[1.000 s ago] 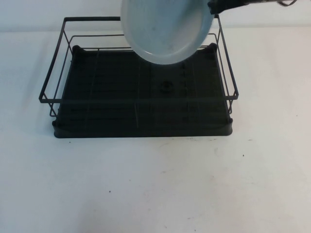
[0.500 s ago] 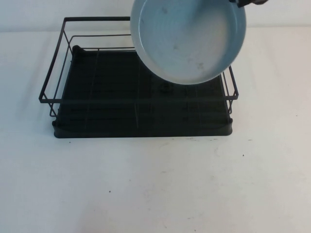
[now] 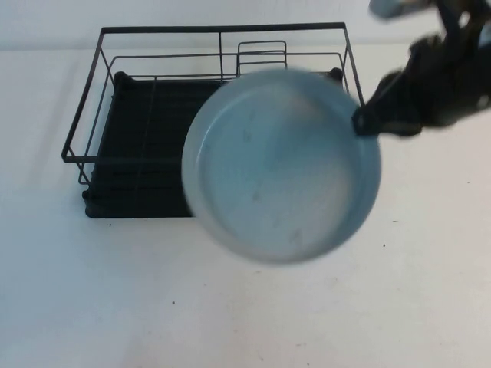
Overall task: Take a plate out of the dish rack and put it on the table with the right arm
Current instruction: Place the plate from the table
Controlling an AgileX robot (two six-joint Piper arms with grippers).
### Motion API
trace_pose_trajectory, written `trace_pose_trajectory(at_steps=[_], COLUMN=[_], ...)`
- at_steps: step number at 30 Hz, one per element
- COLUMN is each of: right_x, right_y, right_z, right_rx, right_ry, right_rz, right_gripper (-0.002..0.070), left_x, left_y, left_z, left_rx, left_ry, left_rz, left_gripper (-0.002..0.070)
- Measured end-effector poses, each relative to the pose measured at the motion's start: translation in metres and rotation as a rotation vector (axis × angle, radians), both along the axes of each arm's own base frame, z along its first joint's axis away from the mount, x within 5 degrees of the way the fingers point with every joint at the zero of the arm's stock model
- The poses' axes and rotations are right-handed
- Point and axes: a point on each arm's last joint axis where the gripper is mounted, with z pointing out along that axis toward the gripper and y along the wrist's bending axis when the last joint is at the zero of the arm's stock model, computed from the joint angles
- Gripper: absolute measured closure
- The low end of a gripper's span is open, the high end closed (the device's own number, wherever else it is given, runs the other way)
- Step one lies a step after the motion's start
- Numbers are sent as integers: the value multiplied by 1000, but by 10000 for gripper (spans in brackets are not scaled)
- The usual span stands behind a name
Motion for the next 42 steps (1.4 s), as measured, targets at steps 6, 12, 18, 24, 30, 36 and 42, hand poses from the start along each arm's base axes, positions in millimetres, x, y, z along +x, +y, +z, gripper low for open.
trace_pose_trajectory(at_steps=[6,12,18,24,30,36,42], right_x=[-27,-24,-6,5,11,12,12], right_y=[26,34,44,50,52,52,52], right_z=[-66,-119,-157,-188,-200,-201,-201], right_rx=[37,65,47,16,13,12,6], right_ry=[178,294,348,378,374,367,362], right_rz=[-75,-219,-281,-307,-321,-322,-318], right_gripper=[685,685,685,685,685,648,448], left_x=[0,0,0,0,0,0,0], left_y=[0,0,0,0,0,0,0], left_z=[0,0,0,0,0,0,0], left_rx=[0,0,0,0,0,0,0], left_ry=[0,0,0,0,0,0,0], left_rz=[0,0,0,0,0,0,0], left_gripper=[679,679,679,679,679,679,679])
